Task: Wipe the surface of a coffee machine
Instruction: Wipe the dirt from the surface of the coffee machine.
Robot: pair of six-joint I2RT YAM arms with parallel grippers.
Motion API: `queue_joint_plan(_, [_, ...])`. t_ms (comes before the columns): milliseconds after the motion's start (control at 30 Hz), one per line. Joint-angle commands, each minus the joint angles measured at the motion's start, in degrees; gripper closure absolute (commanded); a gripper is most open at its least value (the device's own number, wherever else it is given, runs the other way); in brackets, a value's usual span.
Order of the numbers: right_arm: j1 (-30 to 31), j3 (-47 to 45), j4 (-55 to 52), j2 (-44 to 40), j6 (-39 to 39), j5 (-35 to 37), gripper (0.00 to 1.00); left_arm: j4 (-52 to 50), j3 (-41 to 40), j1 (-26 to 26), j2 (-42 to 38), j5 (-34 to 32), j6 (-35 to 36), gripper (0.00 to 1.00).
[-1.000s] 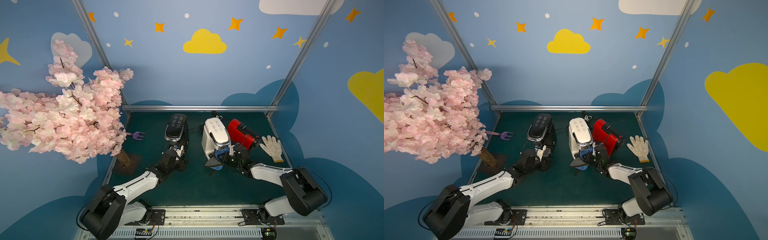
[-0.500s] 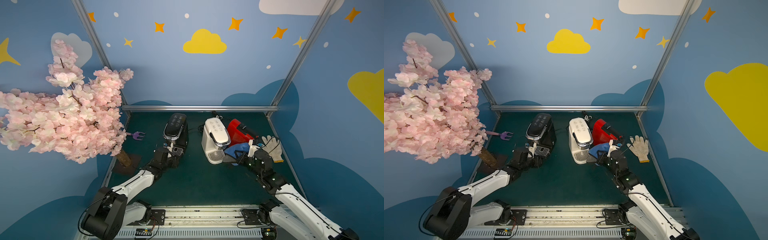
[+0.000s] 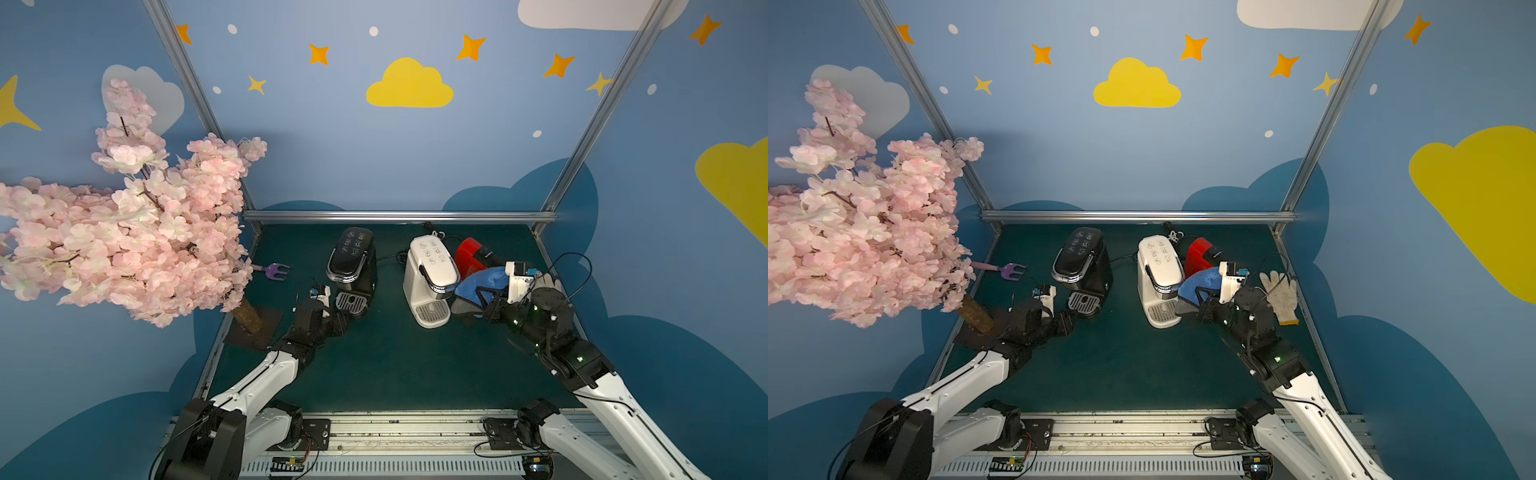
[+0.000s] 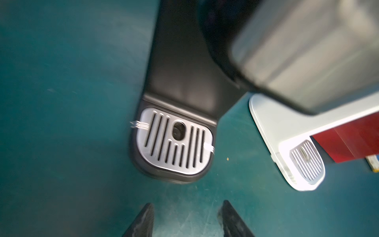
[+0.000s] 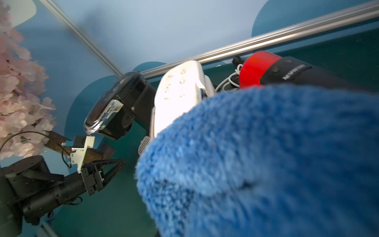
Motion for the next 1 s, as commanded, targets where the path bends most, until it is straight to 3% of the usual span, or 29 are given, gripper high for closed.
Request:
queue_joint_plan(0, [2.4, 6.3, 1.8, 4.2, -2.9, -4.5, 1.0, -0.3, -1.3, 0.5, -2.4, -3.7, -1.3, 0.46])
queue_joint_plan(167, [9.2, 16.7, 4.2, 17.6, -5.7, -7.9, 1.0, 1.4, -2.1, 1.0, -2.3, -2.6, -1.8, 0.47])
queue_joint_plan(400, [17.3, 33.2, 0.5, 36.9, -10.9, -12.5, 1.0, 2.6, -0.3, 1.4, 3.6, 1.3, -2.2, 0.47])
queue_joint_plan(700, [20.1, 54.3, -5.6, 55.7, -13.5, -19.0, 1.0, 3.5, 2.0, 1.7, 10.5, 5.9, -3.7, 0.47])
queue_joint_plan(967, [20.3, 71.7, -11.8, 71.9, -15.2, -16.8, 1.0, 4.3, 2.0, 1.7, 11.3, 7.1, -4.1, 0.47])
